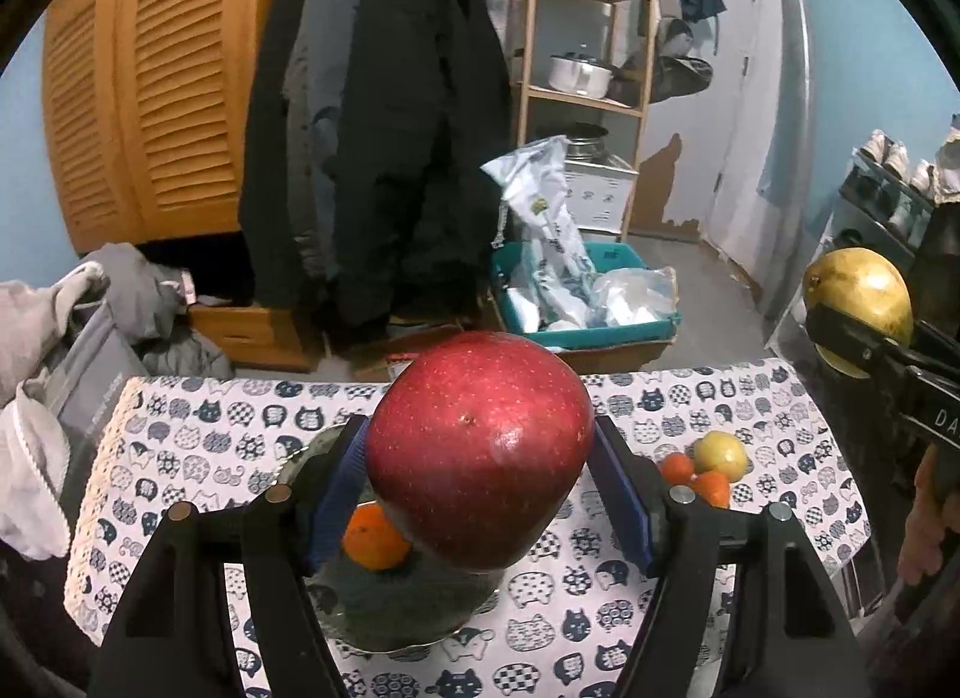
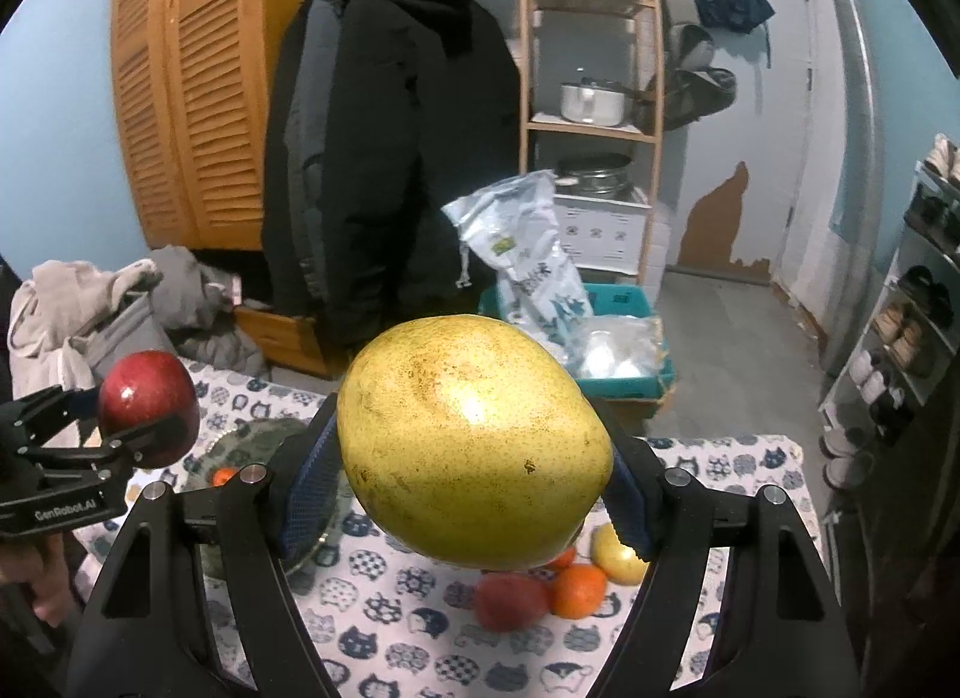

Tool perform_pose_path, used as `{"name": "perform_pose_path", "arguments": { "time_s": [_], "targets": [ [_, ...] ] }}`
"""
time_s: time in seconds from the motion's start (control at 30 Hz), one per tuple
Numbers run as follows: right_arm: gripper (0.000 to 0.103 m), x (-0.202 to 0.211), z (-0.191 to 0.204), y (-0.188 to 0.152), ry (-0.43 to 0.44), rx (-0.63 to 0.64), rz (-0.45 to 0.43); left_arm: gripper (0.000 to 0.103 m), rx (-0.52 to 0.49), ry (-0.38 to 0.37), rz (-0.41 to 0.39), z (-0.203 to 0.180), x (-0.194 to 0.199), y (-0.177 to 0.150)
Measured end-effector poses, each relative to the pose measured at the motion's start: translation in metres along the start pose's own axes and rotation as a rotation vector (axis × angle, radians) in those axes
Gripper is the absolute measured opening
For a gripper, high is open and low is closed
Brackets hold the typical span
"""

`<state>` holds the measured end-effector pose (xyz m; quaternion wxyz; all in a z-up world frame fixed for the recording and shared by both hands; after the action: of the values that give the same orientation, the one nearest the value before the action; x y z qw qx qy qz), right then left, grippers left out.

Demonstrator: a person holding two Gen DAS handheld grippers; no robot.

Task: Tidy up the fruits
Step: 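Lift the yellow pear with the right tool while the left tool lifts the red apple, then carry the pear over the green bowl while the left tool lowers the apple into it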

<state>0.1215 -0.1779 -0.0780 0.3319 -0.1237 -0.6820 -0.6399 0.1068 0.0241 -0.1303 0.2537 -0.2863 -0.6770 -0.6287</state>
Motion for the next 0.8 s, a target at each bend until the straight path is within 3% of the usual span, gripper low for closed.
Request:
{"name": "perform_pose_path", "arguments": {
  "time_s": [0.8],
  "targets": [
    [0.077, -0.06, 0.122, 0.018, 0.141, 0.072, 0.063, 0.073, 0.138, 0.119, 0.053, 0.106, -0.012, -0.031]
  ]
}}
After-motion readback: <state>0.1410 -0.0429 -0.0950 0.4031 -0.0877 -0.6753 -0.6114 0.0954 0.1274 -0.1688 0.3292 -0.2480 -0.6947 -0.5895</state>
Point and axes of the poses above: each gripper's, at about its wrist camera, not at the fingertips, and x roughly against the way its jaws point, z to its left, y to its top, the point moved 8 cm from there along -x, roughly the way its jaws point, and after that the axes turned 4 degrees about z, right-handed, at the moved point
